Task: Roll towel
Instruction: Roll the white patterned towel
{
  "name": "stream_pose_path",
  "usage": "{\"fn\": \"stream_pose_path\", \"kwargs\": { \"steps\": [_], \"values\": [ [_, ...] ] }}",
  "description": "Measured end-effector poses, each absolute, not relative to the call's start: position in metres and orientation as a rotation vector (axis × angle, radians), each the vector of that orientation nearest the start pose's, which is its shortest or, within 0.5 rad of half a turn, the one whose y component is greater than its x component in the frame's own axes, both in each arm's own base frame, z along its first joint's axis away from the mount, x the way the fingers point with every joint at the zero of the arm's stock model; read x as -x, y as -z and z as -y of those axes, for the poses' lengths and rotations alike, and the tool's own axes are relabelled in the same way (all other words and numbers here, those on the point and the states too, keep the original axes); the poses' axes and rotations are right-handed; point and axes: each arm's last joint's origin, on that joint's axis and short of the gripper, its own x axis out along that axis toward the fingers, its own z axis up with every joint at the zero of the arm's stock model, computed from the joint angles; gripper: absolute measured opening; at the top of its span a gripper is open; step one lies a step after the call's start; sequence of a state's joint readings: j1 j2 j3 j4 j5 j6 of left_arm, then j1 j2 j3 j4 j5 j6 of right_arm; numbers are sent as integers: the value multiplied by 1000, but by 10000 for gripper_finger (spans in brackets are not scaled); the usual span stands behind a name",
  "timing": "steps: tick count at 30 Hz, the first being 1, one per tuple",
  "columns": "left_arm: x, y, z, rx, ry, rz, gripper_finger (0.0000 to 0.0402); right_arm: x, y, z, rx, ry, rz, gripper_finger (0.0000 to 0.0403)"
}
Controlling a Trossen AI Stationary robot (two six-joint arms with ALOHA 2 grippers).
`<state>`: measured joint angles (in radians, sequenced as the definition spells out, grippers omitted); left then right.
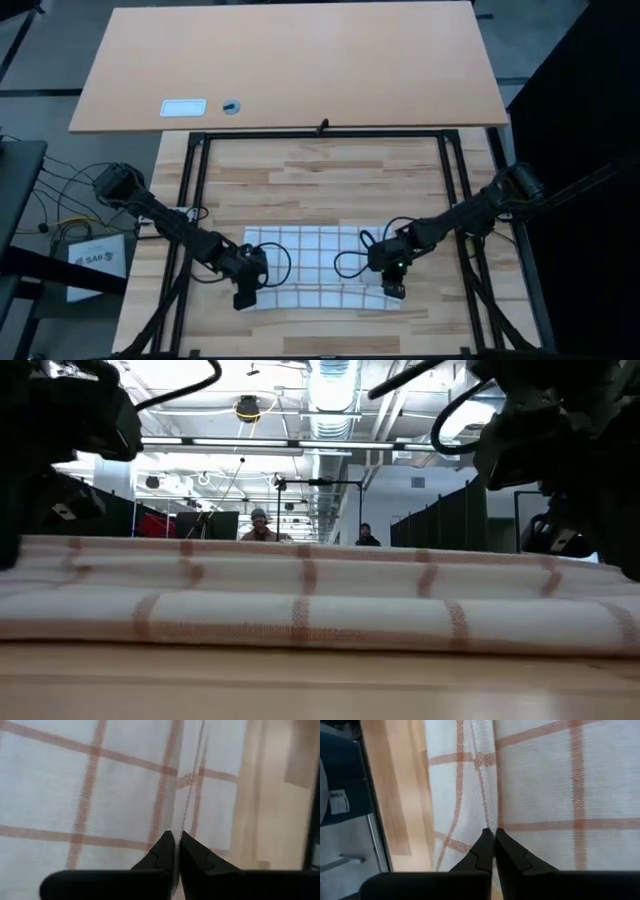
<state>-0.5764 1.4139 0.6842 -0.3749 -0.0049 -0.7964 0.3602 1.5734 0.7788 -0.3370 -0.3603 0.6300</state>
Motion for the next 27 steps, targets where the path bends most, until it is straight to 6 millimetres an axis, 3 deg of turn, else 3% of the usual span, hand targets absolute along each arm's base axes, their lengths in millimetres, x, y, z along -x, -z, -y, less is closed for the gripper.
{"fn": "stream_pose_path", "kwargs": {
  "steps": [5, 11, 18, 24, 27],
  "values": [
    [-204, -158, 132, 386, 51, -1206, 45, -253, -147, -101, -534, -219, -1346, 16],
    [-205, -161, 131, 410, 91, -1226, 105, -251, -148, -94, -521, -177, -1393, 79],
    [-209, -184, 130, 298, 45, -1272, 131, -256, -173, -93, -423, -222, -1386, 112],
    [-213, -233, 149, 168, 20, -1184, 126, -257, -211, -123, -311, -261, -1221, 113],
    [-212, -237, 167, 148, 61, -1124, 125, -247, -213, -144, -215, -229, -1184, 113]
  ]
}}
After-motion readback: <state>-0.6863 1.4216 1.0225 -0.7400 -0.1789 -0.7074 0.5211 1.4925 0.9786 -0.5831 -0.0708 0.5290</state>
